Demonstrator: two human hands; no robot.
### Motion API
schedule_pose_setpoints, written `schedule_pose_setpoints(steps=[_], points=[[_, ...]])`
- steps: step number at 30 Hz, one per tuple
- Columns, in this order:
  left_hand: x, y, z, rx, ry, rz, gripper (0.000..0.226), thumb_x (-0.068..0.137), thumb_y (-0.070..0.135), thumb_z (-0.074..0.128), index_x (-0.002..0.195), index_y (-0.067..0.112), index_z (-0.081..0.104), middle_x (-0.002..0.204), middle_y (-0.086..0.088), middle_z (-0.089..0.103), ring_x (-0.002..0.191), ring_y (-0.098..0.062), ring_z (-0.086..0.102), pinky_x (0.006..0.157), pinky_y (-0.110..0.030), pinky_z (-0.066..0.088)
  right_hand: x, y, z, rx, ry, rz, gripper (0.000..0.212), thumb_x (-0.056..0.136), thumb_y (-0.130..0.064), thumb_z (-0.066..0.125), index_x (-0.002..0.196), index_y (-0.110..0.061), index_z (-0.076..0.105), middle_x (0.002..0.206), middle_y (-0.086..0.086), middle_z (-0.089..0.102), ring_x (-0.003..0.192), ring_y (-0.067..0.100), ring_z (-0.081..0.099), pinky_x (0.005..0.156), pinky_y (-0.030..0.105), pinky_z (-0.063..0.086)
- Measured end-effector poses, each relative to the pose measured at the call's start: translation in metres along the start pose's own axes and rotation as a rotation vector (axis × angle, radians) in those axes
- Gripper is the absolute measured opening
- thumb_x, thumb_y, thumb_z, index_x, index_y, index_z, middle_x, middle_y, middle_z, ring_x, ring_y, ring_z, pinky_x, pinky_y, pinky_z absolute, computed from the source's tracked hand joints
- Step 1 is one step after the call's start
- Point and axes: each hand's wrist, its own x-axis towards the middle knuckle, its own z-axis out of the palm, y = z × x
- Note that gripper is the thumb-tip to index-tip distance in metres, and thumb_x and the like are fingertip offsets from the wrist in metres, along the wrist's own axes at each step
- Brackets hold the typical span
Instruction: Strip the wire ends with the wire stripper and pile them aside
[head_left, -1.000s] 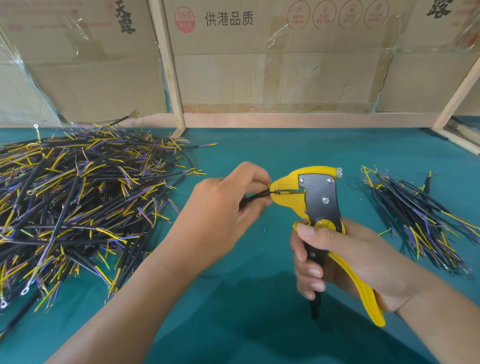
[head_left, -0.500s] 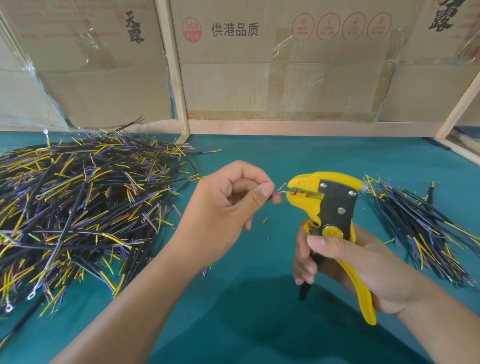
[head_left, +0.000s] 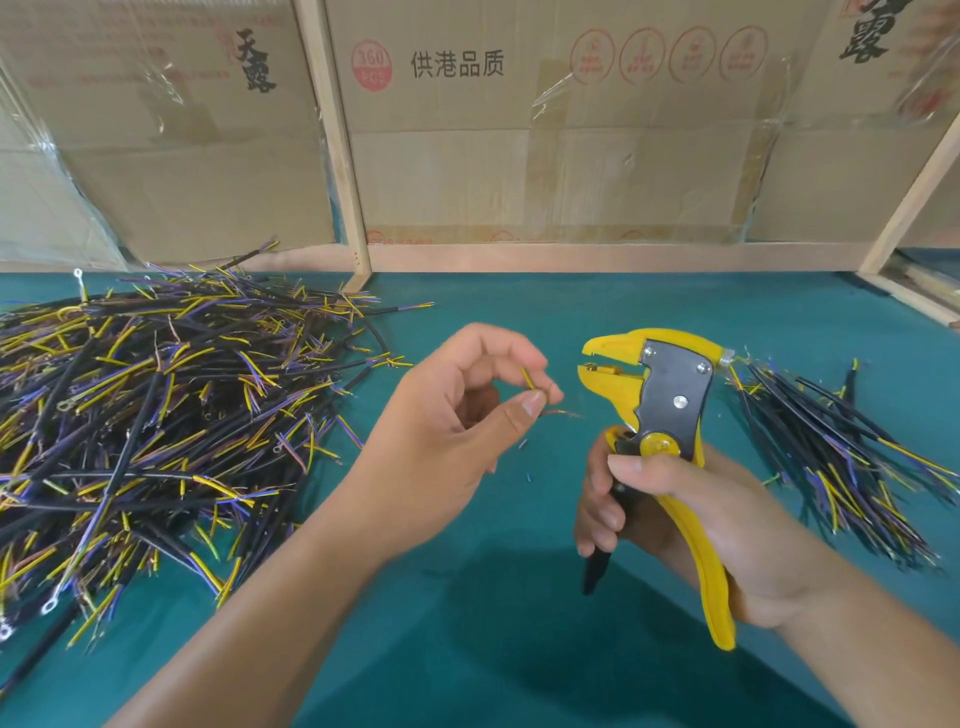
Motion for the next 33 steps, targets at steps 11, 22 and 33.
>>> schedule_pose_setpoints(steps=[11, 22, 33], points=[[-0.0006, -0.0027, -0.0021, -0.126, 0.019, -0.055, 0.017, 0.092, 0.015, 0.064, 0.105, 0.027, 0.065, 0.1, 0.004, 0.062, 0.046, -0.011, 0.039, 0.043, -0.017, 0.031, -0.0018, -0.0046, -0.0092, -0.018, -0.159, 0.147, 0.024, 0.085, -0.026, 0.066, 0.083, -0.003, 0.06, 0.07, 0.014, 0.05, 0.065, 0.031, 0.052, 0.072, 0.043, 0.052], [0.0012, -0.004, -0.0021, -0.176, 0.042, -0.065, 0.041, 0.088, 0.018, 0.071, 0.126, 0.029, 0.059, 0.099, 0.002, 0.065, 0.04, -0.013, 0.044, 0.04, -0.018, 0.03, -0.0009, -0.0018, -0.0044, 0.088, -0.183, 0.166, 0.021, 0.085, -0.025, 0.064, 0.082, -0.004, 0.061, 0.069, 0.014, 0.05, 0.063, 0.03, 0.052, 0.073, 0.044, 0.051], [0.001, -0.0035, -0.0014, -0.167, 0.095, -0.118, 0.025, 0.085, 0.022, 0.071, 0.109, 0.021, 0.063, 0.093, -0.003, 0.066, 0.038, -0.014, 0.045, 0.036, -0.016, 0.03, -0.0011, 0.0003, -0.0014, 0.114, -0.219, 0.155, 0.02, 0.087, -0.023, 0.062, 0.083, -0.003, 0.059, 0.069, 0.013, 0.051, 0.063, 0.029, 0.053, 0.072, 0.044, 0.051]])
